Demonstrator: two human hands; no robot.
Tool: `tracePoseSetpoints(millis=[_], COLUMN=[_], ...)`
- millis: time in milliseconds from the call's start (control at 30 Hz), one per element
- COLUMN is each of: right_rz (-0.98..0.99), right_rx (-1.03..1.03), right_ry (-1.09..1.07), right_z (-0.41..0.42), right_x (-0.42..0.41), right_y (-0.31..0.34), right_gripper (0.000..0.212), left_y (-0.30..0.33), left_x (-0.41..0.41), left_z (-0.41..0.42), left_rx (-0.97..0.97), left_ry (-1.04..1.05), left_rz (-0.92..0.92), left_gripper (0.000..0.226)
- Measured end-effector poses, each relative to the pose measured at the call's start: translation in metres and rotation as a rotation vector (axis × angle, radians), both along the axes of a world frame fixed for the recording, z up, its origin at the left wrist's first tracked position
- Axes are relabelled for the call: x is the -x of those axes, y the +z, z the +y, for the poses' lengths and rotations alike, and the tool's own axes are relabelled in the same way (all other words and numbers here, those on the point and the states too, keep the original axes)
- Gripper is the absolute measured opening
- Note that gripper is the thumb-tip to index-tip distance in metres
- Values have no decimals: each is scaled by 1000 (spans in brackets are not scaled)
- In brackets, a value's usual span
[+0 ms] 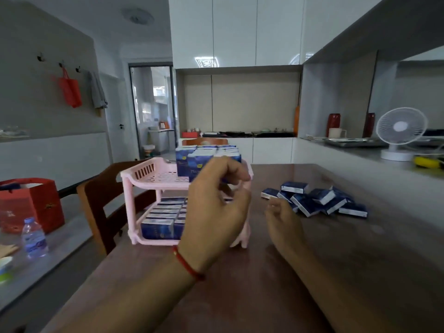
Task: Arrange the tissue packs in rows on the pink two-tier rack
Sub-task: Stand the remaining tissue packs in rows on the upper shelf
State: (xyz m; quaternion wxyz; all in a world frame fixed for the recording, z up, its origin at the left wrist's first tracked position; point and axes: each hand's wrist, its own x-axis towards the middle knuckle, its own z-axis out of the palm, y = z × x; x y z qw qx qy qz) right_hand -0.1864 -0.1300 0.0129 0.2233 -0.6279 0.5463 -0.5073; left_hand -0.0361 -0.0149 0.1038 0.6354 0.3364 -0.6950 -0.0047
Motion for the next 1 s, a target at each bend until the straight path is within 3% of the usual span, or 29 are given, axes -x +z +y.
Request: tracePoseSetpoints(millis=[133,200,333,567,700,867,933,1000], right_rz=[54,225,666,909,862,1007,898,577], right_rx=[-143,-192,-151,-139,-30,-30,-98,-154], right_ry=[-155,-181,-65,-63,-154,-358,-330,-200], right_z=[-6,-12,-22,-66,-68,-55,-46,-38], right_x=[39,62,83,74,73,70,72,77], right_y=[-2,-3,-1,-12,-17,-14,-10,0], right_gripper=[26,36,55,59,39,60,60,51], left_y=[-57,-78,-100,-110,-112,-107,-104,-102], left_x=[50,63,68,65,66,67,67,67], left_z=[-31,-52,-75,-83,-85,-81,-80,-78], left_rx=[-363,-477,-617,-634,-649,-674,-679,-652], left_ry=[-72,-45,-57,-105,-118,-80,-67,-44], left_rz=[-67,-113,-186,-213,-236,-213,-201,-221], left_gripper=[27,29,30,32,34,26,23,18])
